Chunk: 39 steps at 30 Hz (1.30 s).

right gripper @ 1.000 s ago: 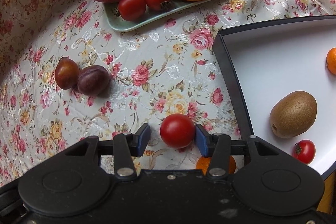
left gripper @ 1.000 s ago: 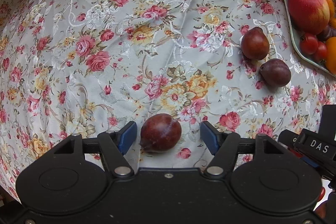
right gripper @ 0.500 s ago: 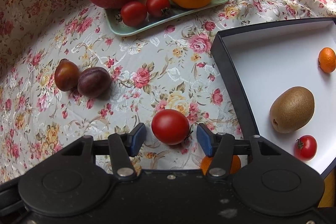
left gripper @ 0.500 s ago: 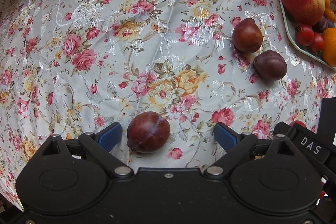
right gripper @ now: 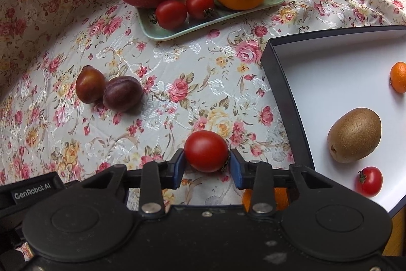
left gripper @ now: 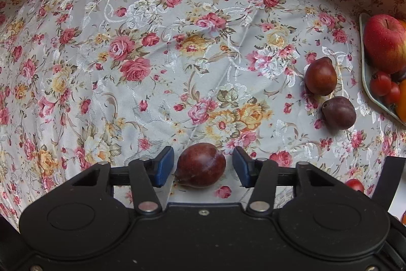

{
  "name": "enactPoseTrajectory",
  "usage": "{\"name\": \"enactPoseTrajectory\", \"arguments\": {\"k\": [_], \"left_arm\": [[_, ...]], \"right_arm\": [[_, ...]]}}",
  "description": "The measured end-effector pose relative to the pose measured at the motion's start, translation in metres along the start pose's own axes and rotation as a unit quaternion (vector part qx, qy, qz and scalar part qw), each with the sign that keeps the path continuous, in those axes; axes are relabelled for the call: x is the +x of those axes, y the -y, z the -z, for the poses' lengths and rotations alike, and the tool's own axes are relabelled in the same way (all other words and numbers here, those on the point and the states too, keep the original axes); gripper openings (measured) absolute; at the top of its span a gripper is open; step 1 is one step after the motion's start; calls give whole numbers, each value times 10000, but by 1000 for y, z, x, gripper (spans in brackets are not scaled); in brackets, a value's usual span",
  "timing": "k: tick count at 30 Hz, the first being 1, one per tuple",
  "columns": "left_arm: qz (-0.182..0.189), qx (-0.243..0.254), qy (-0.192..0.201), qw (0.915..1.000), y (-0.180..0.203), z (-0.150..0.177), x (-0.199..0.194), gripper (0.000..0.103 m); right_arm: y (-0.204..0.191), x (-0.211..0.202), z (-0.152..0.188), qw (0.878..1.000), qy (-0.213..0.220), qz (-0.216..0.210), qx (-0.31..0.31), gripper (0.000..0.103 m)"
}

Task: Organize fruits
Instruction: 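Carry the plum with the left tool over the box while the right carries the tomato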

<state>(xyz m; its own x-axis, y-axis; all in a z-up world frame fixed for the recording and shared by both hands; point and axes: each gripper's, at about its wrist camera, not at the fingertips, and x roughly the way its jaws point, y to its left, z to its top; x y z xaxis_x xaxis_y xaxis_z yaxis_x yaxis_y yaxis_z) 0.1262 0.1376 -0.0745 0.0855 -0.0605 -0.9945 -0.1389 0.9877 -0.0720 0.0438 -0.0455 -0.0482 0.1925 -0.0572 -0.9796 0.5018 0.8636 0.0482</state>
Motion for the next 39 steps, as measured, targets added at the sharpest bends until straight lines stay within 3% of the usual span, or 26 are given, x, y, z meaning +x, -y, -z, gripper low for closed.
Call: {"name": "enactPoseTrajectory", "arguments": {"k": [7,16,27,39], "left_arm": [[79,-50,75,9999,-5,-2,-10,48],[176,20,410,9990,-9,16,-57,48],[289,320,579,9974,17,45,-79,48],[229,759,664,9946,45,76,-77,48]], "right_arm": [[10,-6,-7,9979,-230,-529,280,39],[22,-30,-5,9951,29,-953,267,39],[43,-56,12,9946,308,-981,123,39],[86,-77,22,9931,463,-957,490,39]]}}
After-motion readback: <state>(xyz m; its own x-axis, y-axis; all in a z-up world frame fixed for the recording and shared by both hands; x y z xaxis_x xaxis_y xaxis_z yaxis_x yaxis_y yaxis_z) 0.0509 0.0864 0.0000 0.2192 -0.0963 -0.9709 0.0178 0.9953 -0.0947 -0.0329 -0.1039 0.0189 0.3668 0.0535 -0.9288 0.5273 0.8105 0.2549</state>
